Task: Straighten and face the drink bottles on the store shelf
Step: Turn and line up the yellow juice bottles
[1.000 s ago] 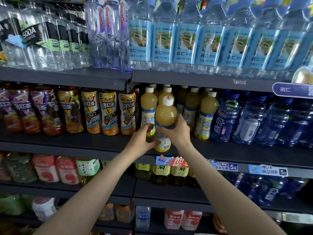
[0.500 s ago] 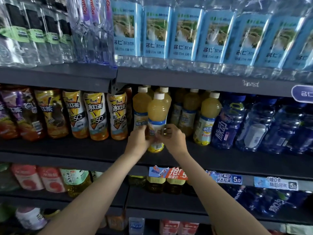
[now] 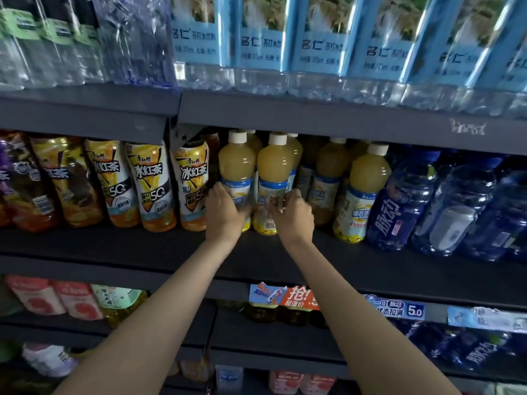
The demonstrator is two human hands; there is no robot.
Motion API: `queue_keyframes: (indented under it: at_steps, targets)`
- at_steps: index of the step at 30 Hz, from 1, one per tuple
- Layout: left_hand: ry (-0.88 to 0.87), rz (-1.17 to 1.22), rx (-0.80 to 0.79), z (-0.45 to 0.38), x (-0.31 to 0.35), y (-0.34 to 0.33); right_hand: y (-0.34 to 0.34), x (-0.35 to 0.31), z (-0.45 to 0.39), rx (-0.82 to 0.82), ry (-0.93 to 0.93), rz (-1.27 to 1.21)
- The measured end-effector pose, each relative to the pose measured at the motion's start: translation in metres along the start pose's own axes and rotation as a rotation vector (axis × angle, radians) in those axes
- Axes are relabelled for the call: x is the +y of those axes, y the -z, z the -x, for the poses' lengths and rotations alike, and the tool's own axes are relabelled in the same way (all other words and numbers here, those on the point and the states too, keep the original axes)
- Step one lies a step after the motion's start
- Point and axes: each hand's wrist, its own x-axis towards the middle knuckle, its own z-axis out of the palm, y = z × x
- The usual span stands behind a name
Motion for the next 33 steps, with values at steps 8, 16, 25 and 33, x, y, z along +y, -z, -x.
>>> queue_keyframes:
  at_steps: [8,16,25,33]
  targets:
    - [-0.033,0.071,0.032,0.000,-0.009,-0.010,0.022,0.038,-0.015,0.285,0.043,-0.088]
    - [-0.041,0.041,0.022,-0.002,-0.010,-0.008,-0.009,0.014,-0.023,-0.019,-0.028,-0.225]
    - [-0.026,0.038,-0.001,-0.004,-0.012,-0.007,-0.013,0.017,-0.021,0.085,-0.008,-0.251]
    - [-0.015,0.086,-0.033,0.016,-0.018,-0.010,0.009,0.034,-0.023,0.368,-0.107,-0.156]
